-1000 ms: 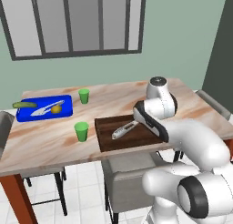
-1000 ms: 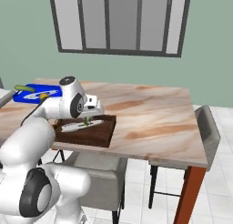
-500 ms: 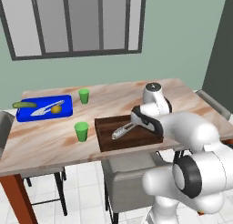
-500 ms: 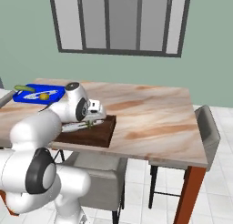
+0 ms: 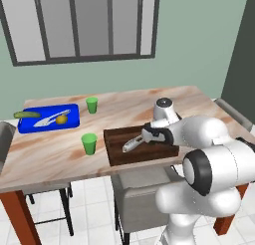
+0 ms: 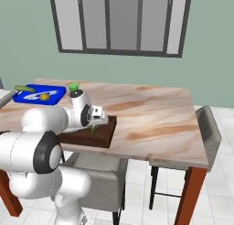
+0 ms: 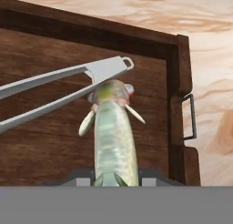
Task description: Gather the cucumber and lemon from the fridge and place them on a tray on the dining counter. Then gather the steak and fish from the fridge and place them on the other tray.
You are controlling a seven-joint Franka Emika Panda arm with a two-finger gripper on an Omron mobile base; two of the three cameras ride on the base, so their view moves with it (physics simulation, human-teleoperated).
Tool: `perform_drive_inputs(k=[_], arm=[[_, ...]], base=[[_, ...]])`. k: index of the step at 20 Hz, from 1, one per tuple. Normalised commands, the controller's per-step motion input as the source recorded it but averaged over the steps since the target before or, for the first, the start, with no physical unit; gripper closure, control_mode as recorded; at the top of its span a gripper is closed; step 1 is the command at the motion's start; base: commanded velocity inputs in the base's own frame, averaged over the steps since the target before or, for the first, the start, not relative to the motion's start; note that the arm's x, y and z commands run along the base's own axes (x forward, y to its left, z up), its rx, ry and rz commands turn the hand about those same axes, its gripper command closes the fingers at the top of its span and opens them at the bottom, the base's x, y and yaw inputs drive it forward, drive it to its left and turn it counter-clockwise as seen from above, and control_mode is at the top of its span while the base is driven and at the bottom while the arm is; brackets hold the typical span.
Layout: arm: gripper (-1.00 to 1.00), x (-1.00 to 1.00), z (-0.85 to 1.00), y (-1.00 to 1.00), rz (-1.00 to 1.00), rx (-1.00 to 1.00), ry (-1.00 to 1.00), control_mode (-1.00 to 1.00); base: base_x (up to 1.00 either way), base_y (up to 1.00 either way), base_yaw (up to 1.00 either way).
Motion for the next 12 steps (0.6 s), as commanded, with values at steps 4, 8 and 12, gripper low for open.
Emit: perform_drive_inputs(k=[4,8,12], arm=[[1.0,0.17,-0.31,0.0,0.0,0.0,0.0,-1.0],[1.0,0.14,-0.28,0.0,0.0,0.0,0.0,-1.0],[1.0,0.13,-0.24,0.0,0.0,0.0,0.0,-1.0]], base=[[0.0,0.0,0.0],[0.0,0.0,0.0],[0.0,0.0,0.0]])
